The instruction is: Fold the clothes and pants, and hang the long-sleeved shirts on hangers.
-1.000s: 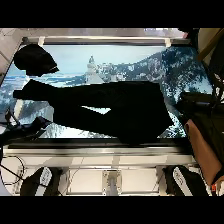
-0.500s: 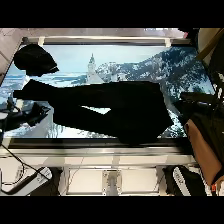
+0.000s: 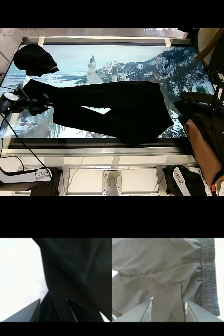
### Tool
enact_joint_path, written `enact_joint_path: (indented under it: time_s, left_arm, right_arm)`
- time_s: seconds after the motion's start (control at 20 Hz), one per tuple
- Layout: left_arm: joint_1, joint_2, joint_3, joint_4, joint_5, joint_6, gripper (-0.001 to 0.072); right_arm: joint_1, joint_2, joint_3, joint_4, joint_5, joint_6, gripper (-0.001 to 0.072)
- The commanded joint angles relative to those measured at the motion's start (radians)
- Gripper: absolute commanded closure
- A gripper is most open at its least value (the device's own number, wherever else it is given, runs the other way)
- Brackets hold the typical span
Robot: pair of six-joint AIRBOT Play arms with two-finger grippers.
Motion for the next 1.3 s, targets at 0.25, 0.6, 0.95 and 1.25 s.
enact_joint_path:
  time_s: [0.25, 0.6, 0.95, 1.25]
  left_arm:
    - [-0.045, -0.055, 0.019, 0.054, 0.153, -0.026, 0.0358]
    - [-0.061, -0.083, 0.032, 0.039, 0.148, -0.025, 0.07]
    - [0.069, 0.226, 0.159, 0.392, -0.211, -0.026, 0.0701]
    - [0.22, 0.632, 0.159, 0.687, -0.393, -0.026, 0.0701]
  right_arm:
    - [0.0, 0.0, 0.0, 0.002, -0.001, 0.003, 0.0283]
    - [0.0, 0.0, 0.0, 0.001, -0.002, 0.003, 0.0285]
    - [-0.003, 0.001, 0.158, -0.115, 0.064, 0.003, 0.0409]
    - [-0.003, 0.002, 0.276, -0.135, 0.226, 0.003, 0.0409]
